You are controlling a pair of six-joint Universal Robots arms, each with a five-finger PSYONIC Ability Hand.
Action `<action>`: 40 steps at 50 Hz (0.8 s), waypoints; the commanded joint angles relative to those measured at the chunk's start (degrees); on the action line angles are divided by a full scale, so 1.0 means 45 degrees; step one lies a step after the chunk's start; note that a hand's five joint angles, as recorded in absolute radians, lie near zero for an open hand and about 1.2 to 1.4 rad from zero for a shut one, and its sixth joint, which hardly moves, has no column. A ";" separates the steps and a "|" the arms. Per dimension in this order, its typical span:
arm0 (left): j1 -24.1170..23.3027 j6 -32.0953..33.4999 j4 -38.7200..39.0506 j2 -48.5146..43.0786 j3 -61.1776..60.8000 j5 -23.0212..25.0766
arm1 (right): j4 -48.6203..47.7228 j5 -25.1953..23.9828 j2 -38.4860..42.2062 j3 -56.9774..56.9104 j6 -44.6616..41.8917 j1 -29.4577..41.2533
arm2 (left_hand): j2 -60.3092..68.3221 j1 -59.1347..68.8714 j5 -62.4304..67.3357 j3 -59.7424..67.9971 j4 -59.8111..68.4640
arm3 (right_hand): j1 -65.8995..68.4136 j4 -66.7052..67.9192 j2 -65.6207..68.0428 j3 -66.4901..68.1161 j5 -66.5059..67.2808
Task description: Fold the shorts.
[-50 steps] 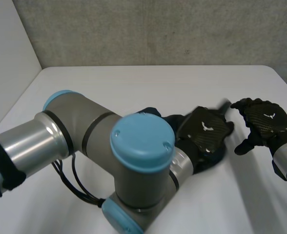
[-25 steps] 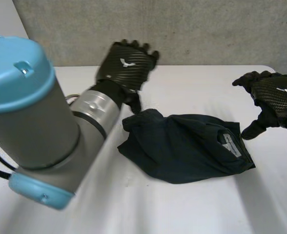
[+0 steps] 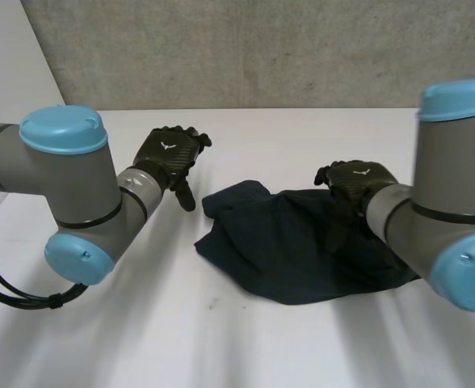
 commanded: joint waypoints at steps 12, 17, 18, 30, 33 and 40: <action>0.0266 -0.0050 0.0018 -0.2338 0.1292 0.1974 | -0.0169 -0.0260 -0.0703 -0.0528 -0.2147 0.0513 | 0.0070 -0.0147 0.0145 -0.0069 0.0019 | 1.5093 1.4741 1.4907 1.5025 1.4681; -0.0202 0.0047 0.0018 -0.2884 0.2091 0.2190 | -0.0306 -0.0377 -0.1973 0.0038 -0.2869 0.0513 | 0.3303 0.3085 0.3377 0.3163 0.3251 | 1.5093 1.4741 1.4907 1.5025 1.4681; -0.0203 0.0048 0.0018 -0.2944 0.2248 0.2150 | -0.0306 -0.0358 -0.2072 0.0117 -0.2987 0.0513 | 0.5025 0.4807 0.5099 0.4885 0.4973 | 1.5093 1.4741 1.4907 1.5025 1.4681; 0.0148 0.0087 -0.0743 0.0449 0.2271 0.0510 | -0.0910 -0.0397 -0.4611 -0.0116 -0.4628 0.0298 | 1.4681 1.4463 1.4756 1.4542 1.4629 | 1.5093 1.4741 1.4907 1.5025 1.4681; 0.0402 0.0009 -0.0743 0.2733 0.1549 0.0354 | -0.1632 -0.0416 -0.5255 -0.0448 -0.4706 0.0298 | 1.4681 1.4463 1.4756 1.4542 1.4629 | 1.5093 1.4741 1.4907 1.5025 1.4681; 0.0597 -0.0070 -0.0100 0.7697 0.0844 -0.0915 | -0.3722 -0.1138 -0.6740 -0.0878 -0.4648 0.0298 | 1.4681 1.4463 1.4756 1.4542 1.4629 | 1.5093 1.4741 1.4907 1.5025 1.4681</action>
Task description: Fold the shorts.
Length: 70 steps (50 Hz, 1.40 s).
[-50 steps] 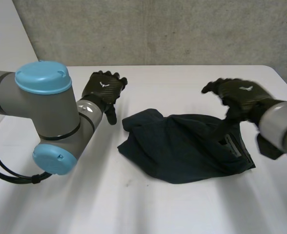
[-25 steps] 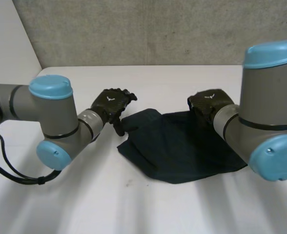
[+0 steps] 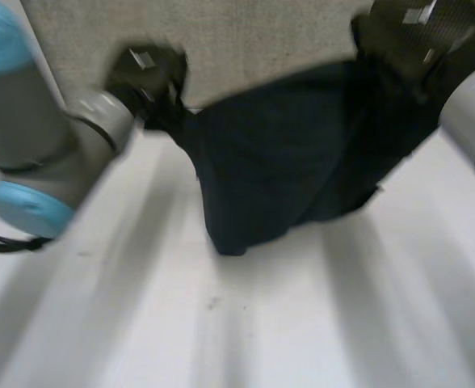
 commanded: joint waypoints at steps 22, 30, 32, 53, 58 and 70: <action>0.0212 0.0060 -0.0248 0.7782 -0.1973 -0.1886 | -0.0411 -0.1925 -0.2378 -0.0609 0.0345 0.0193 | 0.2565 0.3300 0.3260 0.2662 0.2610 | 0.5473 0.2657 0.2807 0.2806 0.3282; 0.0193 0.0060 -0.0054 0.4012 -0.3090 -0.1885 | -0.0429 -0.2083 -0.0053 0.0387 0.0951 0.0193 | 0.2565 0.3300 0.3260 0.2662 0.2610 | 0.5473 0.2657 0.2807 0.2806 0.3282; 0.0174 0.0099 0.0141 0.2320 -0.2993 -0.1924 | -0.0409 -0.2083 0.0826 0.0603 0.1166 0.0232 | 0.2565 0.3300 0.3260 0.2662 0.2610 | 0.5473 0.2657 0.2807 0.2806 0.3282; 0.0115 -0.0057 -0.1107 0.0059 -0.2990 -0.2276 | -0.1229 -0.2142 0.4032 0.1891 0.1674 0.0525 | -1.1970 -1.1236 -1.1276 -1.1874 -1.1926 | 0.5473 0.2657 0.2807 0.2806 0.3282; 0.0076 -0.0077 -0.1362 0.1193 -0.4436 -0.1457 | -0.1640 -0.2532 0.2549 0.2536 0.1615 0.0525 | -1.1971 -1.1236 -1.1276 -1.1874 -1.1926 | 0.5473 0.2657 0.2807 0.2806 0.3282; 0.0251 -0.0116 -0.1362 0.0123 -0.5142 -0.0088 | -0.1679 -0.3020 0.0518 0.3103 0.1557 0.0545 | -0.8805 -0.8070 -0.8110 -0.8708 -0.8760 | 0.5473 0.2657 0.2807 0.2806 0.3282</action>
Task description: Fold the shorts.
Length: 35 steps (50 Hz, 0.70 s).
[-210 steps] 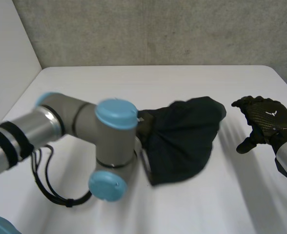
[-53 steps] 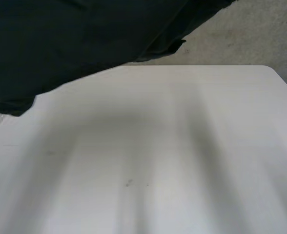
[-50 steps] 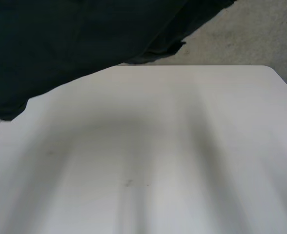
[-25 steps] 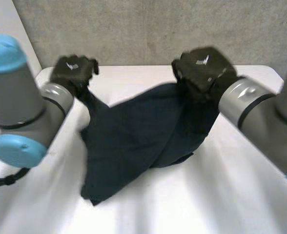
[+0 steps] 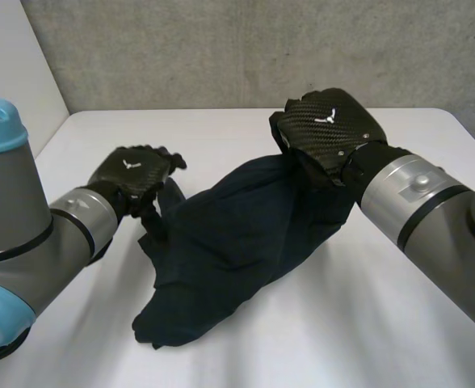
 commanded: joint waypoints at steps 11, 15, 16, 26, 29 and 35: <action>0.0087 -0.0070 -0.0187 0.1511 0.1994 -0.0184 | 0.0025 0.0189 -0.2106 -0.0748 -0.0102 -0.0156 | 1.4266 1.4291 1.4254 1.4328 1.4300 | 0.5245 0.2593 0.2808 0.2806 0.3281; 0.0126 -0.0011 -0.0187 0.3568 0.3146 -0.0360 | 0.0122 0.0209 -0.2243 -0.1941 -0.0102 -0.0175 | 1.4266 1.4291 1.4254 1.4328 1.4300 | 0.5245 0.2593 0.2808 0.2806 0.3281; 0.0146 -0.0011 -0.0207 0.3881 0.3458 -0.0419 | 0.0122 0.0228 -0.2244 -0.2233 -0.0102 -0.0175 | 1.4266 1.4291 1.4254 1.4328 1.4300 | 0.5245 0.2593 0.2808 0.2806 0.3281; 0.0439 0.0067 -0.1026 0.5778 0.6780 -0.1376 | 0.0649 0.0248 -0.2731 -0.4676 -0.0102 -0.0195 | 1.4266 1.4291 1.4254 1.4328 1.4300 | 0.5245 0.2593 0.2808 0.2806 0.3281; 0.0497 0.0048 -0.1261 0.6109 0.7210 -0.1396 | 0.0883 0.0248 -0.3024 -0.5126 -0.0102 -0.0195 | 1.4266 1.4291 1.4254 1.4328 1.4300 | 0.5245 0.2593 0.2808 0.2806 0.3281; 0.0615 0.0048 -0.1261 0.7065 0.7290 -0.1454 | 0.0962 0.0520 -0.3610 -0.5536 -0.0102 -0.0311 | 1.4266 1.4291 1.4254 1.4328 1.4300 | 0.5245 0.2593 0.2808 0.2806 0.3281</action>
